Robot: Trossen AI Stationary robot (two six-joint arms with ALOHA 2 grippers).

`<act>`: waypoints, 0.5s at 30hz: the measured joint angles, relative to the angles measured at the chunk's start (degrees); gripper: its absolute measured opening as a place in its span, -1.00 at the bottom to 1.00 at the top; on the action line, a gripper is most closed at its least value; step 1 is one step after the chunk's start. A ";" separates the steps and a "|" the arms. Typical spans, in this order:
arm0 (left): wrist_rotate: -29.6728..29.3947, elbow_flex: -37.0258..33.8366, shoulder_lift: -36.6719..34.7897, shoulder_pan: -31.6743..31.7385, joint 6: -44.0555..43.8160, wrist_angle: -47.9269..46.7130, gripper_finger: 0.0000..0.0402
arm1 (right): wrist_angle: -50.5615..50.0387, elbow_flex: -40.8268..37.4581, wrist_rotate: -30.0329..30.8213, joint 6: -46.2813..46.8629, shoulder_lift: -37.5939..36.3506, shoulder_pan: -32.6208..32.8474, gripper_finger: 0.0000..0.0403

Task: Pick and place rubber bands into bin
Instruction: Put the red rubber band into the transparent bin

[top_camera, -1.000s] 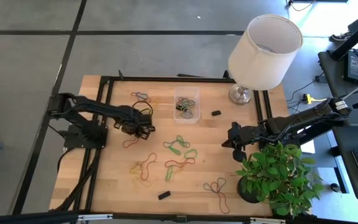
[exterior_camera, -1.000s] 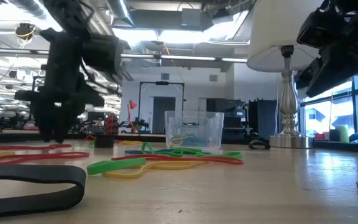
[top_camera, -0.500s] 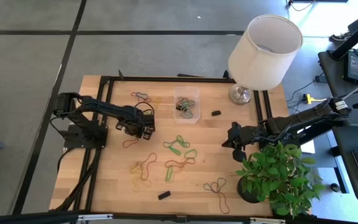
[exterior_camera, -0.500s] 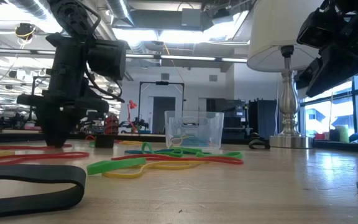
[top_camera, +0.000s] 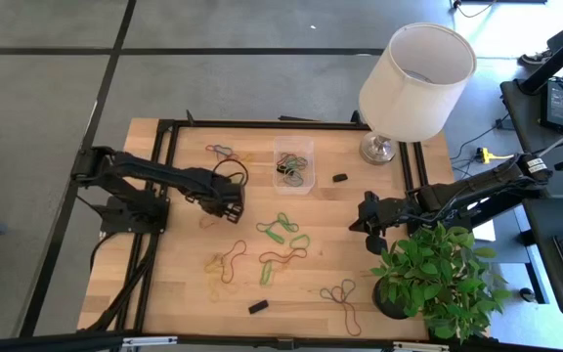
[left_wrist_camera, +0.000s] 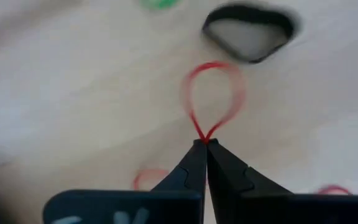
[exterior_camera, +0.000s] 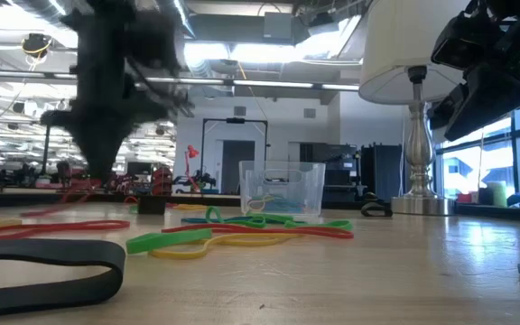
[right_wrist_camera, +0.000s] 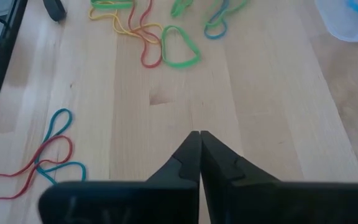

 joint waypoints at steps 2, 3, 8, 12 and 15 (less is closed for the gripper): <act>-1.40 2.18 -2.09 -1.01 1.39 0.18 -0.99 | 0.02 0.00 1.51 -0.05 0.04 0.00 -0.94; -2.48 3.33 -3.12 -1.40 2.14 0.15 -0.99 | 0.08 0.00 2.40 -0.07 0.04 0.00 -0.94; -10.51 10.32 -5.38 -2.60 10.85 -0.03 -0.99 | 1.00 0.00 3.91 -0.62 0.04 -0.01 -0.94; -13.49 18.14 -4.36 -1.55 24.26 0.70 -0.99 | 1.60 0.00 3.93 -1.18 0.04 -0.01 -0.94; -14.62 24.40 -1.85 0.76 33.35 1.04 -0.99 | 1.70 0.02 3.98 -1.19 0.04 -0.02 -0.93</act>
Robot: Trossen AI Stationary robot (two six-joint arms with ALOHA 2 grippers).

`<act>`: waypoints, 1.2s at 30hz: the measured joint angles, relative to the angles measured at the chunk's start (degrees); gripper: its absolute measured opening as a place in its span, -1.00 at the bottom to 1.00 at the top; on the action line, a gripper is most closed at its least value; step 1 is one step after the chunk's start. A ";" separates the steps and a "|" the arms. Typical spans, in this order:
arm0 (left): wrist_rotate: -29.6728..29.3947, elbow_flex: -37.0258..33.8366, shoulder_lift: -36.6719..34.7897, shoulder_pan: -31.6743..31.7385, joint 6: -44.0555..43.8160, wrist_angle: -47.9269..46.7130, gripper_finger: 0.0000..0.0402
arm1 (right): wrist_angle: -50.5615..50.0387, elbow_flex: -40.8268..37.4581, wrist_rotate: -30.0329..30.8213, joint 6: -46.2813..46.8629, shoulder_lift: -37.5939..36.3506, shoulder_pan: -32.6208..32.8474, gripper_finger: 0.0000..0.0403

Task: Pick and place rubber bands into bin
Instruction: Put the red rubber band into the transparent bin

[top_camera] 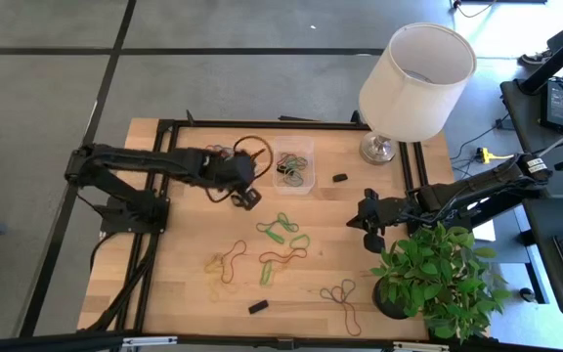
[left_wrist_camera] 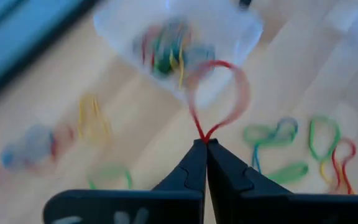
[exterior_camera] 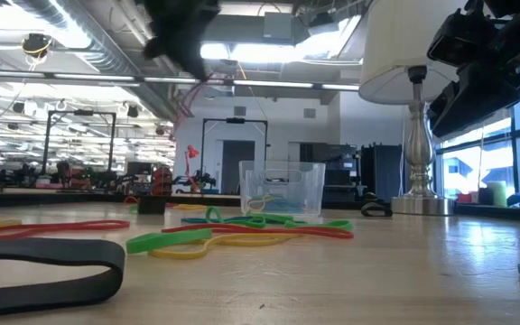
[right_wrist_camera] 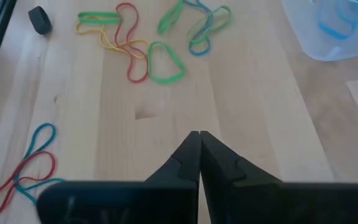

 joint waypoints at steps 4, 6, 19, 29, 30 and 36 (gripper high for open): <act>0.51 8.12 5.24 4.64 10.25 0.28 -0.99 | -0.04 0.00 0.02 0.20 0.00 0.00 -0.93; 1.93 11.98 8.49 7.06 14.22 0.71 -0.99 | -0.02 0.00 0.04 1.37 0.00 0.00 -0.93; 14.88 26.22 29.53 14.15 30.21 6.27 -0.99 | -0.06 0.00 0.04 4.61 0.00 0.00 -0.93; 18.38 26.28 39.18 13.78 33.90 3.16 -0.99 | -0.07 0.00 2.03 4.75 0.00 -0.13 -0.93; 18.34 26.28 39.92 13.80 34.35 2.28 -0.99 | -0.12 0.00 2.03 4.74 0.00 -0.13 -0.93; 18.30 26.28 43.25 13.51 37.02 -0.98 -0.99 | -0.23 0.00 3.46 4.57 0.00 -0.15 -0.93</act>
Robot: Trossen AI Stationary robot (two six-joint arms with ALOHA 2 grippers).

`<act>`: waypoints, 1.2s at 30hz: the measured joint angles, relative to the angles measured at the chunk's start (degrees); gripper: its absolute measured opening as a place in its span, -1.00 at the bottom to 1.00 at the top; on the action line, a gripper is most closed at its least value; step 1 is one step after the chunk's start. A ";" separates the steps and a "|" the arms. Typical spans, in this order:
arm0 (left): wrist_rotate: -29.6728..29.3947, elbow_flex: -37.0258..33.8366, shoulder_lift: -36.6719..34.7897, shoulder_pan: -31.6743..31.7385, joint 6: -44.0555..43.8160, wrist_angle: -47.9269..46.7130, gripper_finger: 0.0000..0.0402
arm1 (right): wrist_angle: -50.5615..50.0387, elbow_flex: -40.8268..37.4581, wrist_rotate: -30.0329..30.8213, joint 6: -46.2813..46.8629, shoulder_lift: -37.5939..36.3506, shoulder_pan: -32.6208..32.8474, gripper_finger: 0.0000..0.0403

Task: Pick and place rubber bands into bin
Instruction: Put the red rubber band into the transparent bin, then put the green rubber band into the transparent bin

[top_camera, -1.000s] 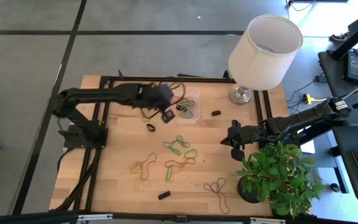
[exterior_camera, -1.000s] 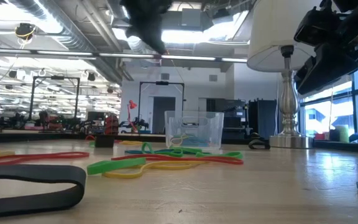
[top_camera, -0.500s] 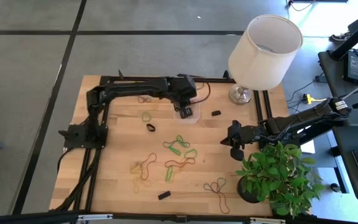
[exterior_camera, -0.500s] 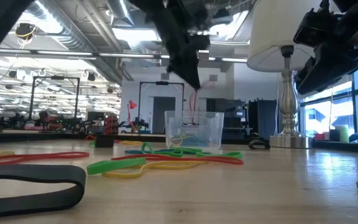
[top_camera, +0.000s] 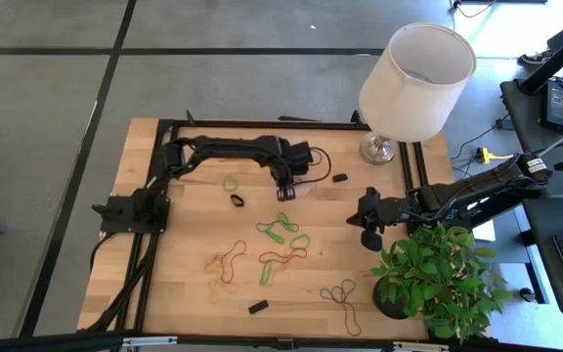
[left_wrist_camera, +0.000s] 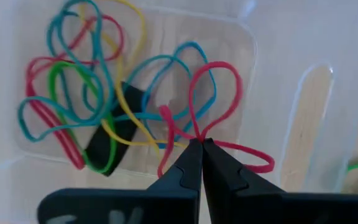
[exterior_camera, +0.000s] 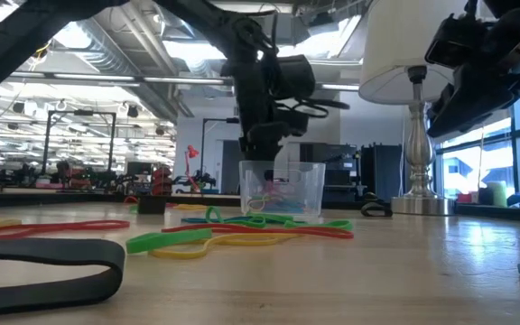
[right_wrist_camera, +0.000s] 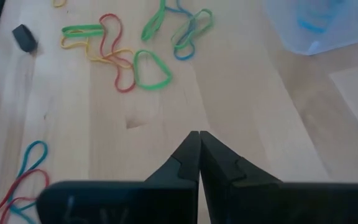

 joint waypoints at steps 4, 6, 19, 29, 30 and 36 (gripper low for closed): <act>-0.29 0.00 0.33 -0.20 0.07 0.87 -0.95 | 0.06 0.00 1.51 -0.05 0.00 -0.02 -0.93; -0.42 0.00 0.34 -0.13 0.03 1.60 -0.91 | 0.06 0.00 1.56 -0.04 0.00 0.00 -0.93; -0.54 1.35 -1.24 0.05 -1.46 0.03 -0.47 | 0.18 0.00 1.52 -0.04 0.00 0.00 -0.93; -2.04 5.05 -7.33 -0.93 -7.47 -2.42 -0.53 | 2.50 0.07 1.37 0.44 0.11 0.00 -0.93; -2.07 4.81 -8.19 -1.51 -7.49 -2.43 -0.58 | 3.35 0.07 1.37 0.46 0.11 0.00 -0.93; -1.94 -1.23 -13.81 -6.35 -7.47 -0.22 -0.96 | 6.82 0.07 1.39 -0.26 0.29 -0.07 -0.93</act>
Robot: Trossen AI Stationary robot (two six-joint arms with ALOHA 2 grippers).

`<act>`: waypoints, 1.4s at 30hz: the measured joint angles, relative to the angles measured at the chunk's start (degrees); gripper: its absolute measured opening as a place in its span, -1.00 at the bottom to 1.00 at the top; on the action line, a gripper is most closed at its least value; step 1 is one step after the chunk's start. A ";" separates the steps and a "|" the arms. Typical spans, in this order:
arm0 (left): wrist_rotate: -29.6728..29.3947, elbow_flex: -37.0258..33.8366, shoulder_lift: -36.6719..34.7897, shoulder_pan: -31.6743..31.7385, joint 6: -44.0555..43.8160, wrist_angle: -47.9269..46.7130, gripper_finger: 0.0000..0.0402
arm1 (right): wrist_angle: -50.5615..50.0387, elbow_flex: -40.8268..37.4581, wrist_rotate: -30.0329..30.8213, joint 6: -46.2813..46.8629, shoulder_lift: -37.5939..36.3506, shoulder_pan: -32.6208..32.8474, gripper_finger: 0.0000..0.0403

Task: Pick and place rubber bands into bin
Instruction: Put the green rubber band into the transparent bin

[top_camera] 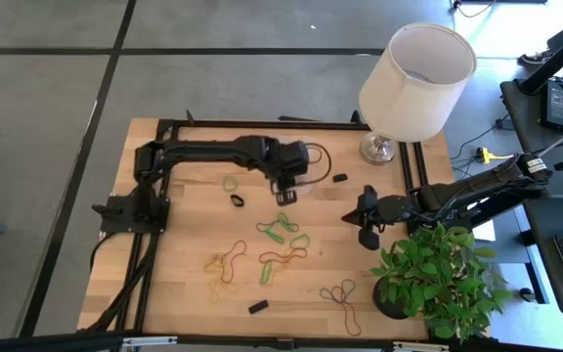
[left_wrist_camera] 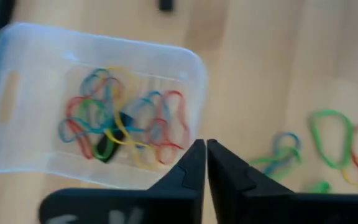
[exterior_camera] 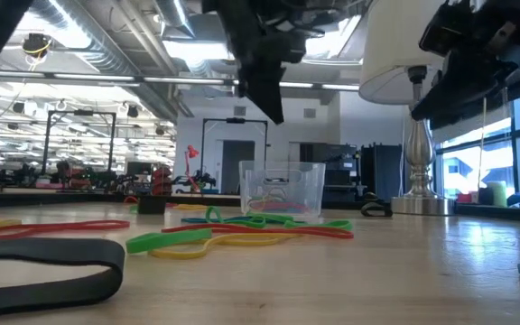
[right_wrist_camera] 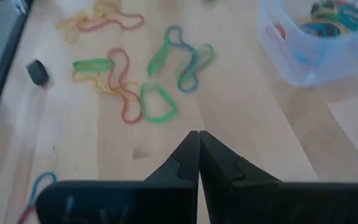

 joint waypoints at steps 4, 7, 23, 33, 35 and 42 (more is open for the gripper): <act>0.27 -7.62 -3.78 -3.20 -1.31 4.00 -0.99 | 5.02 0.00 -0.02 -3.33 0.93 0.00 -0.93; -1.35 -15.29 -7.58 -5.20 -3.91 10.03 -0.99 | 10.67 0.00 -0.02 -4.54 3.05 0.00 -0.97; -3.00 -53.20 -38.56 -10.38 -12.51 32.39 -0.99 | -3.40 23.88 -0.01 0.55 33.24 -0.76 -0.92; -8.66 -67.16 -57.13 -16.19 -15.52 33.13 -0.99 | -21.94 39.82 -5.09 11.86 50.35 -2.86 -0.56; -8.79 -68.61 -59.14 -16.67 -17.47 33.38 -0.99 | -21.79 41.11 -6.67 13.55 52.55 -3.29 -0.49; -7.23 -70.01 -62.85 -17.96 -18.16 32.07 -0.99 | -21.75 42.43 -7.58 19.95 57.60 -3.76 -0.32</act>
